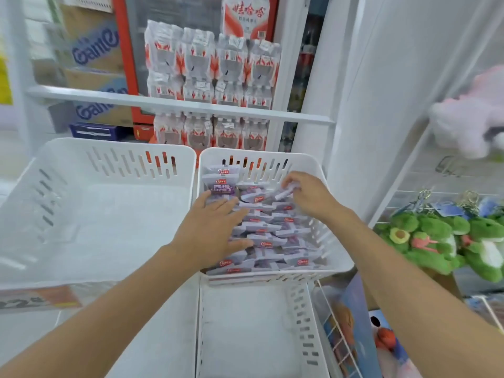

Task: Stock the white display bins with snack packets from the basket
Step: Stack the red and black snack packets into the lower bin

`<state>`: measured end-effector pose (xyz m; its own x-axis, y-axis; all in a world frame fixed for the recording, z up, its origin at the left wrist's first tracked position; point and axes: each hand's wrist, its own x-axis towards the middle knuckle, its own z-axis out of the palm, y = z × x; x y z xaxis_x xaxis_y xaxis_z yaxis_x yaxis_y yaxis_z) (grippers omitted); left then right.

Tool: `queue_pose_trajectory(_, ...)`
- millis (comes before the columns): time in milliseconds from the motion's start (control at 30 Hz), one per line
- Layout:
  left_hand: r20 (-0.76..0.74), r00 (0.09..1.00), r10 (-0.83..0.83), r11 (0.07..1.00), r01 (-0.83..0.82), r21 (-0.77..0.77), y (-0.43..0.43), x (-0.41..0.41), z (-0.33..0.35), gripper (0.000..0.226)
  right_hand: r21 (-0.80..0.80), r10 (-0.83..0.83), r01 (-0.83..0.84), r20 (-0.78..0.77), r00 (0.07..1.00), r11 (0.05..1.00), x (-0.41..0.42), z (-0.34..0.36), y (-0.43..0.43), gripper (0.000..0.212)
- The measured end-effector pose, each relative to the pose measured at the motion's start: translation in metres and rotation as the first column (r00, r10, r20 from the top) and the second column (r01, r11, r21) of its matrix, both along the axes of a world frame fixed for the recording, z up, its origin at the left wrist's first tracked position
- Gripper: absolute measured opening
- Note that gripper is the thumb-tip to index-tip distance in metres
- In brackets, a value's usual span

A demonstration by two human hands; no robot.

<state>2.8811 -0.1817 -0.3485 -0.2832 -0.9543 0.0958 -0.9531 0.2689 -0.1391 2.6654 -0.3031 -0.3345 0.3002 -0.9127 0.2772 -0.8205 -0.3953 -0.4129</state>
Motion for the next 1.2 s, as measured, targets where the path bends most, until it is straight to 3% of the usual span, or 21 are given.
queue_pose_trajectory(100,-0.022,1.0,0.005,1.0,-0.005,-0.008,-0.001,0.0,-0.001,0.072,0.155,0.004,-0.011,0.046,0.999,0.988,0.007,-0.006,-0.005,0.031)
queue_pose_trajectory(200,-0.025,1.0,0.012,1.0,-0.012,-0.001,0.0,-0.001,-0.001,0.073,0.296,-0.061,-0.015,0.243,0.968,0.955,0.005,-0.013,-0.007,0.012)
queue_pose_trajectory(467,-0.054,0.998,0.013,1.0,-0.013,-0.008,0.001,-0.001,-0.001,0.073,0.318,-0.074,-0.007,0.24,0.968,0.948,0.011,-0.025,-0.01,0.047)
queue_pose_trajectory(533,-0.098,0.995,0.01,1.0,-0.011,-0.012,0.002,-0.001,0.001,0.074,0.264,-0.059,-0.004,0.231,0.971,0.965,0.01,-0.019,-0.002,0.051)
queue_pose_trajectory(600,-0.249,0.968,-0.002,0.999,-0.009,-0.044,0.003,0.0,0.001,0.072,0.162,-0.047,0.011,0.222,0.974,0.987,0.01,-0.013,0.018,0.05)
queue_pose_trajectory(700,-0.591,0.806,-0.016,0.992,-0.059,-0.108,0.015,0.0,0.002,0.053,-0.006,-0.039,0.043,0.314,0.949,0.999,0.013,-0.008,0.067,0.039)
queue_pose_trajectory(867,-0.755,0.655,0.032,0.994,-0.101,-0.046,0.083,-0.004,-0.006,0.027,-0.15,-0.015,0.075,0.367,0.93,0.986,0.024,-0.013,0.176,0.013)
queue_pose_trajectory(1000,-0.786,0.604,0.135,0.991,-0.098,0.095,0.175,-0.005,-0.039,0.022,-0.021,-0.045,0.055,0.317,0.947,0.998,0.026,-0.047,0.274,0.008)
queue_pose_trajectory(1200,-0.797,0.515,0.316,0.94,-0.054,0.338,0.303,0.013,-0.119,0.02,0.409,-0.009,-0.052,0.147,0.989,0.911,-0.002,-0.144,0.385,0.008)
